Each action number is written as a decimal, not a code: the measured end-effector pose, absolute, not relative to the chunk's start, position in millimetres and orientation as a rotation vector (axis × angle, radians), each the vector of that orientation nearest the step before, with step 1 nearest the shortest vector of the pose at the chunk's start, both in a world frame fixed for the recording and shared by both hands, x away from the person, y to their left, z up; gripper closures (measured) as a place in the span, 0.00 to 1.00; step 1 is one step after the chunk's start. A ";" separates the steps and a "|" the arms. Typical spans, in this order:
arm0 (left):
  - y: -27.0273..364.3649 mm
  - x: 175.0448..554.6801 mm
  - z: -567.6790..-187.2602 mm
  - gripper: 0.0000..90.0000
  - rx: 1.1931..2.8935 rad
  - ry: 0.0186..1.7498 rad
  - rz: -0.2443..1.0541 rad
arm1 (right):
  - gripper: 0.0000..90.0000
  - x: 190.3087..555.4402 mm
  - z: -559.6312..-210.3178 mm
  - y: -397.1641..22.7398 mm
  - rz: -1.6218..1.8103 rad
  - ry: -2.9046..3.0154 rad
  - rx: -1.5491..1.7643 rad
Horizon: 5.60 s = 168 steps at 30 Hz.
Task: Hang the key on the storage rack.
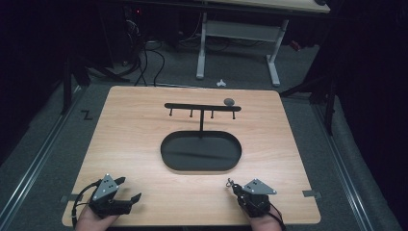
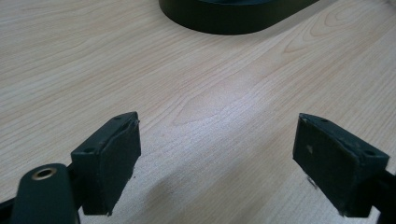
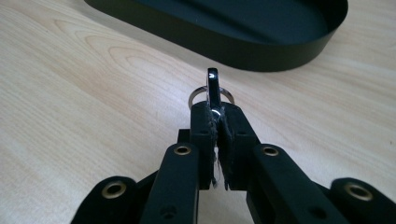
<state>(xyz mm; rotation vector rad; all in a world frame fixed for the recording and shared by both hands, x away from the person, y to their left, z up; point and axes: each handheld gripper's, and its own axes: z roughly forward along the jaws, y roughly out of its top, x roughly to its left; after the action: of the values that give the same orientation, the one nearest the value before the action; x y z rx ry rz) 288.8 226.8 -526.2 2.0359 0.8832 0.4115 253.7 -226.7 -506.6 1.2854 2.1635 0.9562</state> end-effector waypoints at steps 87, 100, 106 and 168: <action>228.6 287.9 -523.6 0.17 2.016 0.859 0.382 | 0.94 364.1 -345.3 -211.0 0.236 2.602 1.456; 230.2 287.9 -523.3 0.17 2.008 0.863 0.386 | 0.94 386.6 -326.5 -209.2 0.278 2.576 1.458; 231.1 287.4 -522.7 0.17 2.008 0.863 0.391 | 0.94 393.1 -322.1 -210.5 0.304 2.572 1.459; 238.1 288.3 -521.3 0.17 1.985 0.879 0.390 | 0.94 459.6 -283.9 -188.3 0.290 2.435 1.490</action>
<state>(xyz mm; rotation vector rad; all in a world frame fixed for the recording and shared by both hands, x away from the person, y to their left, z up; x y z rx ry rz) 288.3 238.1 -521.3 1.9847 0.8794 0.3898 459.6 -188.3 -283.9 1.4901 2.4352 0.2901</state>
